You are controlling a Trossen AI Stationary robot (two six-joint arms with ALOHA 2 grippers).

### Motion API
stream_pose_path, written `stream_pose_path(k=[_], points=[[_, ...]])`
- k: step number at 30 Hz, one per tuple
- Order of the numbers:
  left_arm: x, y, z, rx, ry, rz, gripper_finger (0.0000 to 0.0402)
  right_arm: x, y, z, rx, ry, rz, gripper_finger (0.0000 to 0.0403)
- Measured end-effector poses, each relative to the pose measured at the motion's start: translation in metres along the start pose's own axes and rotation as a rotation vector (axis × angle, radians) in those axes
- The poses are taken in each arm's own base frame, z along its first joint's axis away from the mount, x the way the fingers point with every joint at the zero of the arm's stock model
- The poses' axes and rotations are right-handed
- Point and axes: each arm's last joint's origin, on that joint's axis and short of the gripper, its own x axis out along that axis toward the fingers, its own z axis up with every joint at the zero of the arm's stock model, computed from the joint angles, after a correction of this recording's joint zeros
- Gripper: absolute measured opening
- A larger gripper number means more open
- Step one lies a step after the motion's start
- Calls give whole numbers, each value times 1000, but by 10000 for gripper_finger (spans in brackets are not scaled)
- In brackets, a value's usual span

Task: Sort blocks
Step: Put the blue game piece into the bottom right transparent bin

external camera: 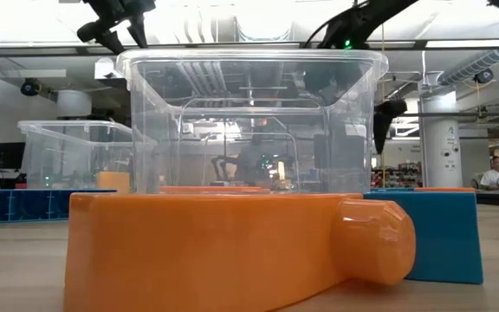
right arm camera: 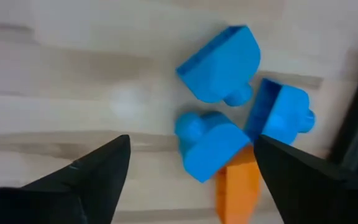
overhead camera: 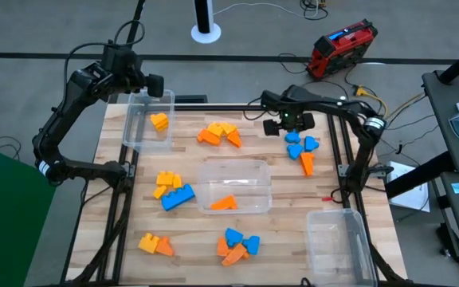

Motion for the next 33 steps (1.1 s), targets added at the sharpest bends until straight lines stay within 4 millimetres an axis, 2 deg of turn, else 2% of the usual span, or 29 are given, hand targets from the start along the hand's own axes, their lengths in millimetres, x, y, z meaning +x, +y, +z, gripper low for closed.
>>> stream_pose_path(k=[6, 10, 14, 19, 24, 33], points=[[0, 0, 0, 30, -5, 12, 250, 3, 3, 5, -52, 64, -94, 335], [0, 0, 0, 48, -7, 11, 250, 4, 7, 15, -73, 50, -104, 291], [0, 0, 0, 57, -6, 11, 250, 7, 9, 21, -83, 45, -133, 192], [0, 0, 1, 96, -15, 9, 250, 17, 13, 22, -127, 64, -162, 33], [0, -1, 3, 114, -33, 5, 250, 30, 17, 22, -141, 101, -235, 11], [0, -1, 4, 122, -38, 4, 250, 37, 19, 22, -149, 81, -301, 9]])
